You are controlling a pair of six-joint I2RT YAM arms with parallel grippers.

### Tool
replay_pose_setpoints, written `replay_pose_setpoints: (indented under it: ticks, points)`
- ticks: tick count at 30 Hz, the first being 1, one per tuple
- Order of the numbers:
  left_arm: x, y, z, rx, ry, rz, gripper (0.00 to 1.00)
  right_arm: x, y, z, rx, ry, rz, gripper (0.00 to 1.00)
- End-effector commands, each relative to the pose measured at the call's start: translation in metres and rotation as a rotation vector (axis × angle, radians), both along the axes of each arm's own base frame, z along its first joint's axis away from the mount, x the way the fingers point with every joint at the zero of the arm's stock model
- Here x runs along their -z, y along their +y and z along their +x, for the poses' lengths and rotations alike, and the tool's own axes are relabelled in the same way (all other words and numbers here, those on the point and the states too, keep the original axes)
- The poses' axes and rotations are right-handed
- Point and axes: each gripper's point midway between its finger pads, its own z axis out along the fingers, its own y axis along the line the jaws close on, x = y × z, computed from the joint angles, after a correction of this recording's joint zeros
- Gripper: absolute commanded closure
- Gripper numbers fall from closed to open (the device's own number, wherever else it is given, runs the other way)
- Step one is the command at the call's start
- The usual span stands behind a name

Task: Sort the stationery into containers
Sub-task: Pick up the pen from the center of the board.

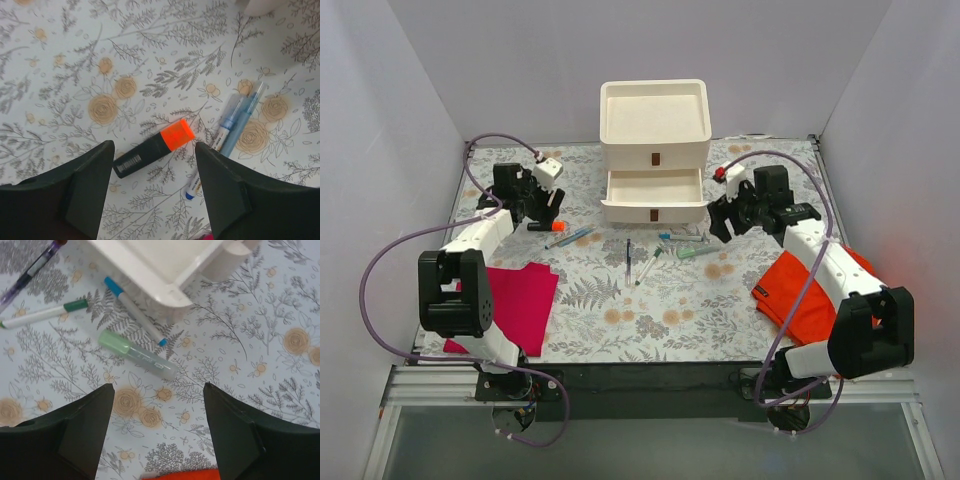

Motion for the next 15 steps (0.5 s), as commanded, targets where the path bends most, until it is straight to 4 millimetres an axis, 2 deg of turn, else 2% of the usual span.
replay_pose_setpoints:
  ticks: [1,4,7,8,9,10,11,15]
  points:
    - [0.011,-0.005,-0.013,0.006,0.075,-0.028,0.35,0.008,0.014,-0.035,-0.428,-0.192,-0.112,0.2]
    - [0.017,0.002,-0.01,-0.064,0.086,-0.032,0.35,0.027,0.014,-0.04,-0.558,-0.245,-0.183,0.24]
    - [0.018,0.007,-0.011,-0.115,0.096,-0.037,0.35,0.034,0.015,-0.033,-0.677,-0.314,-0.257,0.25]
    - [0.017,0.007,-0.013,-0.118,0.097,-0.04,0.35,0.043,0.014,-0.031,-0.724,-0.312,-0.279,0.25]
    - [0.016,0.006,-0.015,-0.116,0.097,-0.042,0.35,0.045,0.015,-0.029,-0.745,-0.307,-0.28,0.26]
    - [0.017,0.006,-0.018,-0.115,0.102,-0.045,0.35,0.038,0.02,-0.023,-0.773,-0.326,-0.273,0.29]
    - [0.015,0.005,-0.02,-0.114,0.1,-0.047,0.35,0.051,0.021,-0.027,-0.817,-0.267,-0.266,0.3]
    - [0.014,0.008,-0.027,-0.128,0.114,-0.041,0.35,0.063,0.021,-0.019,-0.881,-0.183,-0.239,0.34]
